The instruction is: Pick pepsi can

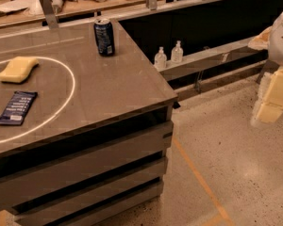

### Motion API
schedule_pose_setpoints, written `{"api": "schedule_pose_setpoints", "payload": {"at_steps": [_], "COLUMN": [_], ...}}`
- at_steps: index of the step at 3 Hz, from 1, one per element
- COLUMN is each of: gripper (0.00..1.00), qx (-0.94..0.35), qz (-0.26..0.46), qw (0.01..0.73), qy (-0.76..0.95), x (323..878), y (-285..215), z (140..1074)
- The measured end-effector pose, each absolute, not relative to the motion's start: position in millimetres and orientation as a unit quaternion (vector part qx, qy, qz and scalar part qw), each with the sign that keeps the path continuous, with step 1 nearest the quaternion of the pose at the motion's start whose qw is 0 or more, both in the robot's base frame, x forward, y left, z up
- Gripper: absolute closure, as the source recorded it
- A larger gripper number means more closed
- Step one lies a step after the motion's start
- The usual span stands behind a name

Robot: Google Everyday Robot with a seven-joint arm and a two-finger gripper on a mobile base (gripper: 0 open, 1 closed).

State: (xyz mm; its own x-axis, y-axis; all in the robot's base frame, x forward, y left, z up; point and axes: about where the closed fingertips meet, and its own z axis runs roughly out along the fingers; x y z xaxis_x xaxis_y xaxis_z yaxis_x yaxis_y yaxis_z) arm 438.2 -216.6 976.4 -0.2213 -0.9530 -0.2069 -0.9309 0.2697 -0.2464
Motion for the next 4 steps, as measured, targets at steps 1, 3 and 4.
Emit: {"api": "schedule_pose_setpoints", "payload": {"at_steps": [1, 3, 4], "gripper": [0.00, 0.00, 0.00], "qx": [-0.603, -0.651, -0.670], "qz": [-0.035, 0.005, 0.011], "qw": [0.159, 0.230, 0.279], "qy": [0.781, 0.723, 0.687], "x": [438, 525, 582], "y": [-217, -164, -129], "z": [976, 975, 981]}}
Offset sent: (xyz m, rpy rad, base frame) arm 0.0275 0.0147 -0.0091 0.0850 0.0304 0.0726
